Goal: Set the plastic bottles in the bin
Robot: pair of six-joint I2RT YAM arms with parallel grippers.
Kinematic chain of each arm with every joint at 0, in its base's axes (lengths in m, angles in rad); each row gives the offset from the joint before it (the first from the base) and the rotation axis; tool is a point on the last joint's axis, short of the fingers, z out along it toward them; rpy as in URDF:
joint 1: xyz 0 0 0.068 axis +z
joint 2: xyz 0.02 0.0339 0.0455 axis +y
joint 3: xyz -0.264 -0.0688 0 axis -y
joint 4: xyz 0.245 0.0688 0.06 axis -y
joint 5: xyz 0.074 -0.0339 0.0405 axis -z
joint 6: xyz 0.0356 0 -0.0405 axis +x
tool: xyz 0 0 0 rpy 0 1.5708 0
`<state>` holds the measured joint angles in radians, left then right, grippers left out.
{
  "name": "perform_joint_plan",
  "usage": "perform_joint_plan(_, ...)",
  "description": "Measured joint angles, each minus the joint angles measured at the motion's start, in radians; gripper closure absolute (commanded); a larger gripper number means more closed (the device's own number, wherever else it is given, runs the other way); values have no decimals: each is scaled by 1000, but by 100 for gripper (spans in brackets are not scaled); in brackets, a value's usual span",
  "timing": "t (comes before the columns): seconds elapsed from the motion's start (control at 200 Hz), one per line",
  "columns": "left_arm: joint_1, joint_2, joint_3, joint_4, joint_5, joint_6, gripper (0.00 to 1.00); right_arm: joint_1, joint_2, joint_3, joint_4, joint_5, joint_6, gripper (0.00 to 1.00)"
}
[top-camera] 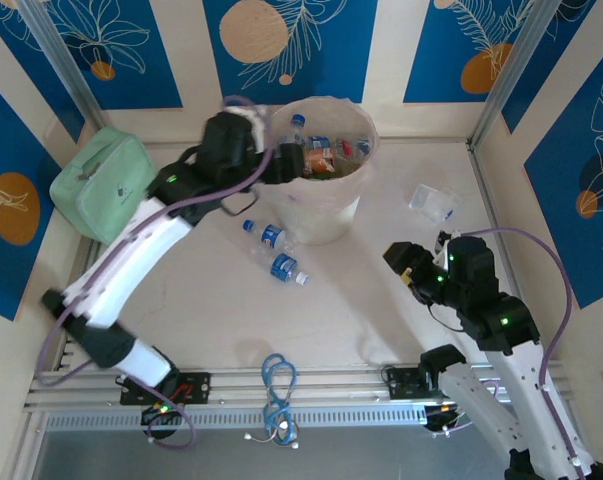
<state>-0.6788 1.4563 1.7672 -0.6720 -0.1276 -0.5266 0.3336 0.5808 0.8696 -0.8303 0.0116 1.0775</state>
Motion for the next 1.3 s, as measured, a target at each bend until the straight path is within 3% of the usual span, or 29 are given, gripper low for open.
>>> perform_joint_plan(0.245,148,-337,-507,25,-27,-153,25,132,58,-18,22,67,15,28)
perform_joint_plan(0.47,207,-325,-785,50,76,-287,22,247,117,-19,65,135,35,29)
perform_joint_plan(0.755,304,-157,-828,188,183,-359,27,361,169,-19,80,204,51,29)
perform_joint_plan(1.301,239,63,-826,327,259,-473,20,399,248,-19,124,225,56,29)
